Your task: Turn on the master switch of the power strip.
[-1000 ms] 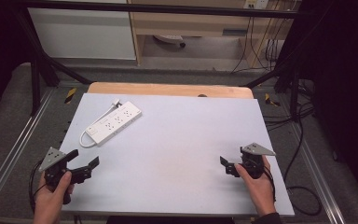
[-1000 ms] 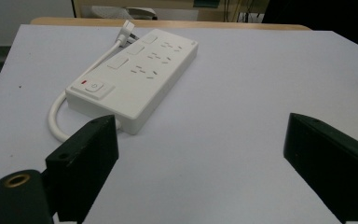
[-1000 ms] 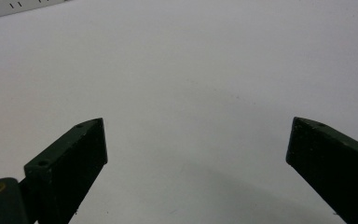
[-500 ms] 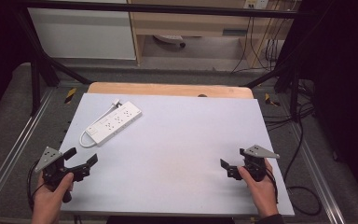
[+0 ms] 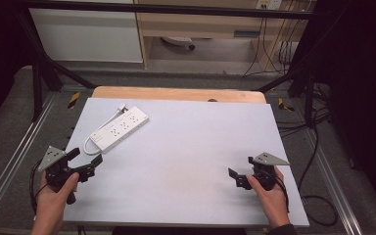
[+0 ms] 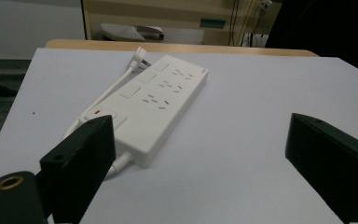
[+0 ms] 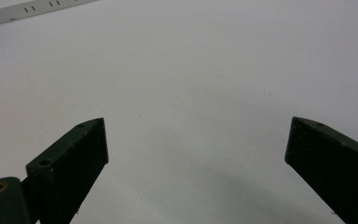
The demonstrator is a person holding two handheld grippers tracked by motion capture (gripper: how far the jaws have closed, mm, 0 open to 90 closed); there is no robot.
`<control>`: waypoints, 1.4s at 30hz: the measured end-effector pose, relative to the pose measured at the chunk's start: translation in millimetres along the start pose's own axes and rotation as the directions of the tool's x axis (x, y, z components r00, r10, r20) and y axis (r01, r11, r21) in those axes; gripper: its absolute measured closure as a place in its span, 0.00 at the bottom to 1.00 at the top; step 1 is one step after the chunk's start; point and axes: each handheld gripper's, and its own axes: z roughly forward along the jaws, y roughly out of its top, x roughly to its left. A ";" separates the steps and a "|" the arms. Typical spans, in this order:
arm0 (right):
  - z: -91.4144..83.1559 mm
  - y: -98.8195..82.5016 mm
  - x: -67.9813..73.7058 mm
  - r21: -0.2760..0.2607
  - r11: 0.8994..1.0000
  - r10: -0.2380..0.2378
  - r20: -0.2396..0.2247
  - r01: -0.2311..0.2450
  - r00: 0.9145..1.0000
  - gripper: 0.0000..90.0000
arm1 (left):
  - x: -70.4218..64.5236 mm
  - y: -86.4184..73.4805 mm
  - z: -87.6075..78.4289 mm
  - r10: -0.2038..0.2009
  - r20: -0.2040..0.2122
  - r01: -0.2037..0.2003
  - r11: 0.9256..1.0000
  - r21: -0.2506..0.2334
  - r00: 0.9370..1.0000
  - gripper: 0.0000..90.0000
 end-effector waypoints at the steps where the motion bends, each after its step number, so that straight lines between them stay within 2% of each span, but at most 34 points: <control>1: -0.4 0.2 -0.2 -0.002 1.000 0.002 0.001 -0.002 1.000 0.06 | 0.5 0.5 0.0 -0.003 0.000 0.003 1.000 -0.003 1.000 0.09; 3: -1.0 0.7 -0.3 -0.009 1.000 0.004 0.004 -0.004 1.000 0.06 | 1.2 1.5 -0.5 -0.010 -0.002 0.010 1.000 -0.007 1.000 0.09; 8: -2.3 1.9 -1.4 -0.012 1.000 0.003 0.002 -0.003 1.000 0.09 | 1.2 5.9 -1.1 0.005 0.027 -0.005 1.000 -0.028 1.000 0.06; 12: -2.3 3.2 -0.8 -0.017 1.000 -0.006 0.005 0.006 1.000 0.08 | 1.1 11.3 0.6 0.017 0.015 -0.017 1.000 -0.012 1.000 0.06; 16: -7.5 5.8 1.3 -0.029 1.000 0.003 -0.011 -0.003 1.000 0.07 | 3.4 17.5 3.6 0.018 0.015 -0.018 1.000 -0.010 1.000 0.06; 20: -16.8 8.6 3.9 -0.057 0.998 0.023 -0.009 -0.023 1.000 0.07 | 6.3 26.7 3.8 0.031 0.008 -0.031 0.999 -0.021 0.999 0.06; 22: -19.9 7.1 4.3 -0.052 0.999 -0.002 -0.001 0.001 1.000 0.07 | 9.4 30.7 4.8 0.045 0.006 -0.045 0.999 -0.017 0.999 0.06; 23: -21.7 4.1 1.2 -0.050 0.999 -0.010 0.019 0.011 1.000 0.07 | 11.7 32.5 5.2 0.045 -0.005 -0.045 0.999 -0.019 0.999 0.06; 24: -22.4 3.2 -0.9 -0.060 0.998 0.003 0.027 -0.002 1.000 0.07 | 14.2 34.0 6.2 0.042 -0.008 -0.043 0.999 -0.020 0.999 0.06; 25: -23.3 3.1 -2.3 -0.067 0.998 0.016 0.025 -0.014 1.000 0.07 | 16.5 35.4 7.2 0.041 -0.010 -0.041 0.999 -0.022 0.999 0.06; 29: -22.5 3.8 -3.8 -0.082 0.997 0.014 0.036 -0.011 0.999 0.07 | 23.4 39.8 13.4 0.025 -0.017 -0.026 0.999 -0.024 1.000 0.06; 34: -19.1 3.0 -1.3 -0.074 0.997 -0.013 0.037 0.016 0.999 0.06 | 28.0 43.4 24.7 0.030 -0.037 -0.031 0.999 -0.018 0.999 0.06; 39: -22.1 4.6 -5.3 -0.105 0.994 0.002 0.048 0.003 0.999 0.06 | 30.1 46.0 34.1 0.033 -0.055 -0.034 0.999 -0.017 0.998 0.07; 42: -22.1 4.1 -6.6 -0.103 0.995 0.008 0.055 -0.003 0.998 0.06 | 30.7 46.9 39.6 0.043 -0.057 -0.044 0.999 -0.009 0.997 0.07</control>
